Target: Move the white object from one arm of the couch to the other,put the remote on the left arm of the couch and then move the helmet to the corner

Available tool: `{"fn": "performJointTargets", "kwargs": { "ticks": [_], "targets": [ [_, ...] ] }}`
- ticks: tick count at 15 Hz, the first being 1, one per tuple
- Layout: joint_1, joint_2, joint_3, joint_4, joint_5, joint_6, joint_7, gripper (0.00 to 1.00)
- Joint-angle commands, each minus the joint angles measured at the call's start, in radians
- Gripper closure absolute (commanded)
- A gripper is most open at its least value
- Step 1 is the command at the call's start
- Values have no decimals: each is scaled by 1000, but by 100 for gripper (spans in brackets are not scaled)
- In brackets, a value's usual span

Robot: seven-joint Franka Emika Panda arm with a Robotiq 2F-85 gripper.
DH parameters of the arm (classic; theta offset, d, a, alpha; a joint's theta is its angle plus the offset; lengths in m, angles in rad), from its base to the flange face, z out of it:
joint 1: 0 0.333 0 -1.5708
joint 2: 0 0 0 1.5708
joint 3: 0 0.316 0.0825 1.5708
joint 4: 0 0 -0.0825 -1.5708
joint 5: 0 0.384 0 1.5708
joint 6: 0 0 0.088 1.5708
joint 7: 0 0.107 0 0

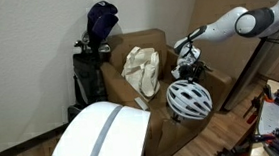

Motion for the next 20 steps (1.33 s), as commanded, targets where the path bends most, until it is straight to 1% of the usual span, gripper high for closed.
{"fn": "performJointTargets", "kwargs": {
  "ticks": [1, 4, 6, 8, 13, 17, 20],
  "targets": [
    [-11, 0, 16, 8, -7, -44, 43, 90],
    [-10, 0, 28, 11, -12, -44, -2, 90],
    [-3, 0, 29, 30, -25, -2, -56, 90],
    [15, -17, 14, 29, -43, 55, -128, 90],
    [30, -33, 15, 36, -73, 188, -304, 90],
    [39, -53, 12, 12, -73, 305, -397, 90],
    [37, -62, 15, -7, -58, 384, -441, 90]
  ]
}}
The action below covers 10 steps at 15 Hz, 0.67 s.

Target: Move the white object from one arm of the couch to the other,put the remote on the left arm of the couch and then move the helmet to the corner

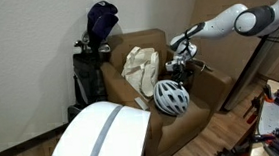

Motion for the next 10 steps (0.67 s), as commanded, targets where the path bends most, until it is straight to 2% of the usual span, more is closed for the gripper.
{"fn": "performJointTargets", "kwargs": {
  "ticks": [1, 4, 10],
  "targets": [
    [-5, -40, 6, -50, 13, 78, -65, 90],
    [-10, -43, 12, -61, 27, 117, -87, 90],
    [-47, -54, 37, -131, 164, 166, -48, 90]
  ]
}}
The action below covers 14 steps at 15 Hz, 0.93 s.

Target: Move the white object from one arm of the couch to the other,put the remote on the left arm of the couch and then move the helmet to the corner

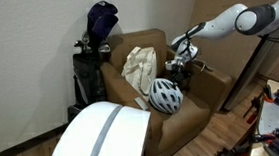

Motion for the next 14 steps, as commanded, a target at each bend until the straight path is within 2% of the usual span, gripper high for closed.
{"fn": "performJointTargets", "kwargs": {
  "ticks": [1, 4, 5, 9, 13, 14],
  "targets": [
    [-41, -64, 26, -134, 116, 106, -5, 90],
    [-48, -94, 22, -221, 227, 194, 17, 90],
    [-68, -205, 3, -310, 251, 186, 14, 90],
    [-112, -338, 18, -447, 322, 169, -54, 90],
    [-83, -459, -45, -540, 378, 159, -68, 90],
    [-71, -495, -35, -615, 408, 156, -72, 89]
  ]
}}
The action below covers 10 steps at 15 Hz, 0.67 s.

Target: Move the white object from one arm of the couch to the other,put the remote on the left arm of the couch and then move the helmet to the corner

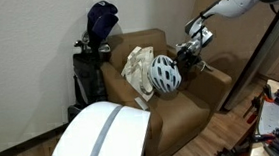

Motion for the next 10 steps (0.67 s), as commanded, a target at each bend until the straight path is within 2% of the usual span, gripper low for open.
{"fn": "performJointTargets", "kwargs": {
  "ticks": [1, 2, 6, 7, 10],
  "targets": [
    [20, -126, -29, -177, 41, -57, -53, 90],
    [37, -53, -48, -65, 47, -37, -13, 65],
    [49, -86, -58, -132, 46, -64, -27, 65],
    [57, -116, -46, -177, 143, 68, -82, 89],
    [54, -72, -60, -131, 289, 137, -99, 89]
  ]
}}
